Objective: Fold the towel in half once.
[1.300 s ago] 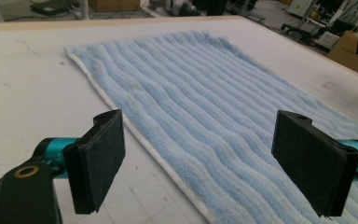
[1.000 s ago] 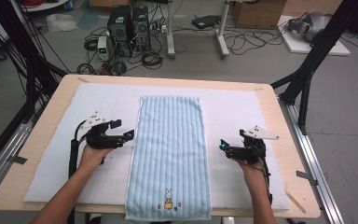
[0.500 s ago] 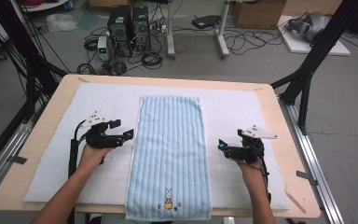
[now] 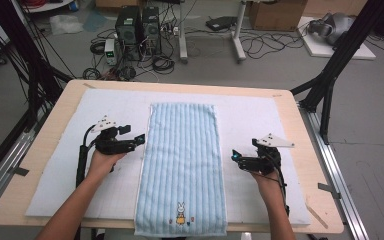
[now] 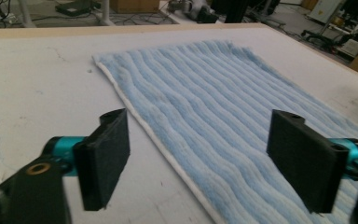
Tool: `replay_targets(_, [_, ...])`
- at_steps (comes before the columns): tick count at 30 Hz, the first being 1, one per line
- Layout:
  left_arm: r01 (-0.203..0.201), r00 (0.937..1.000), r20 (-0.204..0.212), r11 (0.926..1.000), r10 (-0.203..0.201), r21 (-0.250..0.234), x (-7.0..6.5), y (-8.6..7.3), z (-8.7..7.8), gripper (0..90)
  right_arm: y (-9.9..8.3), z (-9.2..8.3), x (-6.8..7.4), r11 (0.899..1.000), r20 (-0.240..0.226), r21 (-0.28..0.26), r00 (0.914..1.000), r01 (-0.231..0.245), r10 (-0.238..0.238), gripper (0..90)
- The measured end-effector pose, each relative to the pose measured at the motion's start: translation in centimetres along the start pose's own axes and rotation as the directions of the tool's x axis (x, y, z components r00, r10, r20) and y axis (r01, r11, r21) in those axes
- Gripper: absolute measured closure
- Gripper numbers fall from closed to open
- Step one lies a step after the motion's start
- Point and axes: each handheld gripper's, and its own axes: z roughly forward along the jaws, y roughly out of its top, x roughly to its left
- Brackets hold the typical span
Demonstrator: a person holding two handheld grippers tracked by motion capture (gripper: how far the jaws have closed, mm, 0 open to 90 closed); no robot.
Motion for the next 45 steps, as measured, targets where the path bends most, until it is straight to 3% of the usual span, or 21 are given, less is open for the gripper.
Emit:
replay_targets(4, [-0.001,0.9999,-0.013,0.9993,0.001,0.037,0.0,0.7,2.0,28.4,0.0,0.3,0.2,1.000,-0.010,0.009,0.9999,0.004,-0.004,10.6])
replay_targets(7, [0.013,0.9997,-0.021,0.9992,-0.013,0.038,0.2,1.4,3.2,32.6,0.0,0.3,0.2,1.000,-0.013,0.012,0.9999,-0.003,0.004,10.7])
replay_targets(18, [-0.005,0.9972,-0.073,0.9920,0.014,0.126,-0.1,1.8,6.3,29.6,-0.2,0.1,-0.2,1.000,-0.016,0.005,0.9997,-0.016,0.017,10.7])
replay_targets(24, [-0.036,0.9929,-0.104,0.9787,0.058,0.202,-0.3,1.4,7.6,34.5,-0.2,0.2,-0.1,1.000,-0.018,0.011,0.9995,-0.026,0.026,10.6])
replay_targets(27, [-0.061,0.9900,-0.106,0.9621,0.093,0.266,-0.2,0.8,8.1,44.4,-0.1,0.3,-0.1,1.000,-0.002,0.010,0.9997,-0.025,0.025,10.6])
replay_targets(29, [-0.099,0.9843,-0.114,0.9560,0.135,0.276,-0.3,0.6,8.2,51.8,0.0,0.5,0.0,0.999,0.011,0.014,0.9995,-0.031,0.031,10.7])
replay_targets(33, [-0.124,0.9800,-0.117,0.9538,0.161,0.274,-0.4,0.5,8.3,60.6,0.2,1.0,0.2,0.999,0.012,0.027,0.9996,-0.026,0.026,10.6])
replay_targets(37, [-0.123,0.9858,-0.078,0.9560,0.148,0.267,-0.2,0.5,8.2,82.4,0.4,1.8,0.3,0.998,0.008,0.044,0.9993,-0.037,0.037,10.6])
replay_targets(39, [-0.128,0.9856,-0.073,0.9542,0.153,0.270,-0.1,0.6,8.2,85.1,0.7,2.2,0.3,0.998,0.009,0.048,0.9993,-0.037,0.037,10.6])
replay_targets(45, [-0.073,0.9947,-0.053,0.9680,0.088,0.240,0.4,0.6,7.9,86.3,2.3,4.3,-0.2,0.995,0.000,0.058,0.9968,-0.079,0.079,10.6])
